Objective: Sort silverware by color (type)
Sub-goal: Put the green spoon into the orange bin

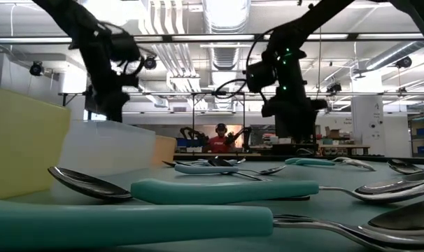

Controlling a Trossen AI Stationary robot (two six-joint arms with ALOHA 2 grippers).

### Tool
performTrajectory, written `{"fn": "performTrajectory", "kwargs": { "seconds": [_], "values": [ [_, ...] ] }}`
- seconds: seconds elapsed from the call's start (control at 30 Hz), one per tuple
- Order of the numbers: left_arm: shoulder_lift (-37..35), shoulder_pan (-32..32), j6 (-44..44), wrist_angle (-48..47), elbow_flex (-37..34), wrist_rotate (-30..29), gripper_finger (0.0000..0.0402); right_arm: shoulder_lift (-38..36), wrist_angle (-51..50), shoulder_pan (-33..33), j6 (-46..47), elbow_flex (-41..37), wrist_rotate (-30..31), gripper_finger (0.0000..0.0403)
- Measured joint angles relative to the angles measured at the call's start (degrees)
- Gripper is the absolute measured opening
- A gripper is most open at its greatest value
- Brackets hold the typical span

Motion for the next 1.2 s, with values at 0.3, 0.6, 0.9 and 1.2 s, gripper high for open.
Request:
{"fn": "performTrajectory", "kwargs": {
  "seconds": [0.3,0.6,0.9,1.2],
  "values": [
    [-3.6,0.0,-1.4,0.0,7.2,3.1,0.0143,0.0,3.9,0.4,0.1,-8.0,-4.5,0.0151],
    [-4.3,0.0,-3.6,0.0,11.1,4.3,0.0143,-0.3,15.3,0.4,1.6,-14.6,-4.7,0.0136],
    [-6.0,0.0,-5.9,0.3,6.5,18.5,0.0135,-0.4,16.8,0.4,2.4,-15.8,-5.0,0.0054],
    [-16.6,-0.1,-14.7,20.9,-11.9,23.5,0.0117,-0.2,19.3,1.0,2.2,-11.3,-5.5,0.0054]
  ]
}}
